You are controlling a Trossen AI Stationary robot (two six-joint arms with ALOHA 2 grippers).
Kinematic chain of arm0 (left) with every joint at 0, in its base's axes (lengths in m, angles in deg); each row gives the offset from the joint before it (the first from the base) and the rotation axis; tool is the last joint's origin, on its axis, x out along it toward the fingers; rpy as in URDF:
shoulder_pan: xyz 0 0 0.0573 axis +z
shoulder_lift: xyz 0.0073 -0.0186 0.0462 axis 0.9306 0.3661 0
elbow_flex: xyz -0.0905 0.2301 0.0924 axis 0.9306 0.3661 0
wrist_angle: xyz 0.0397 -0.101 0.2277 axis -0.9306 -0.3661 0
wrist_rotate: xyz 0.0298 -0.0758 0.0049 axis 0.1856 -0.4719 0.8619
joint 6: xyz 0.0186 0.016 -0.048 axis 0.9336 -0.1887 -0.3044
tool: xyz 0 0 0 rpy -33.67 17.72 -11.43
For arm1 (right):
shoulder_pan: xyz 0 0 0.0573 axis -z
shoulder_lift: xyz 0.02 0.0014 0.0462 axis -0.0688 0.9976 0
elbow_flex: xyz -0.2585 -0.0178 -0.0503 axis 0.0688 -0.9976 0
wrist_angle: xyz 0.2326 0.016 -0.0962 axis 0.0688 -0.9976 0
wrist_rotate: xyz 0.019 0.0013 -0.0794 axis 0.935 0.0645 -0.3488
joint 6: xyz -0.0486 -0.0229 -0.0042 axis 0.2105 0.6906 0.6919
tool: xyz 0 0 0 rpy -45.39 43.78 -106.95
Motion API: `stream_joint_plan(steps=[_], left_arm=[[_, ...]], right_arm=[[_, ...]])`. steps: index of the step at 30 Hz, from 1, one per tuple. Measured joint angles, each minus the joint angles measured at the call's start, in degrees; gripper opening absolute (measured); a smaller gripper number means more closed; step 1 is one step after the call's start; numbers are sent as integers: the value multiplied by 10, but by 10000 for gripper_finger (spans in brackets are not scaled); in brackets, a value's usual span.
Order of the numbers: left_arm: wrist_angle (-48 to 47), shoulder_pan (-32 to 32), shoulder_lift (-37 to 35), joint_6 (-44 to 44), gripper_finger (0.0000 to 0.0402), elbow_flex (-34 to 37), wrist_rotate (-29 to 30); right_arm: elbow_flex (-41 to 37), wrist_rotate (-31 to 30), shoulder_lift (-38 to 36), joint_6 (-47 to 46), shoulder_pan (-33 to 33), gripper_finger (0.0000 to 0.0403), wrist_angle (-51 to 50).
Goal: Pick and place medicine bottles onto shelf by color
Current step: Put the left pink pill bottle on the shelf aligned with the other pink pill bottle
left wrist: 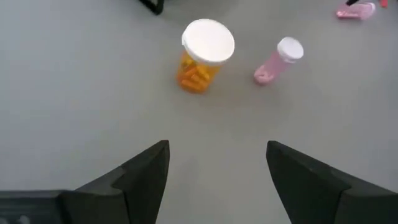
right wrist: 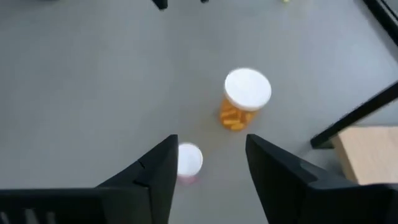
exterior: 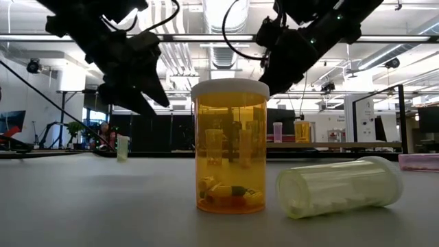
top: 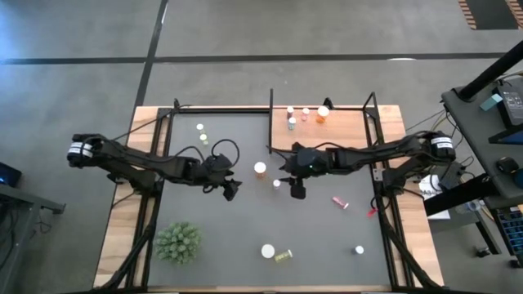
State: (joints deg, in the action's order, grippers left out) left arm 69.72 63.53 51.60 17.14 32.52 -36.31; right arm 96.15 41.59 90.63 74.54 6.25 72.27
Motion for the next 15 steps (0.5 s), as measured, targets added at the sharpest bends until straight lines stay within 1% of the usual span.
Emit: stream_joint_plan(steps=[3,6,10,15], left_arm=[[25,0,-2,0,252,12,0],[31,0,-1,0,252,18,0],[35,0,0,1,252,18,0],[36,0,0,3,252,18,0]], right_arm=[[-2,0,5,-6,-2,205,-5],[-2,0,10,-11,-3,216,-4],[-3,9,28,-10,-10,213,12],[-4,10,65,20,-17,205,39]])
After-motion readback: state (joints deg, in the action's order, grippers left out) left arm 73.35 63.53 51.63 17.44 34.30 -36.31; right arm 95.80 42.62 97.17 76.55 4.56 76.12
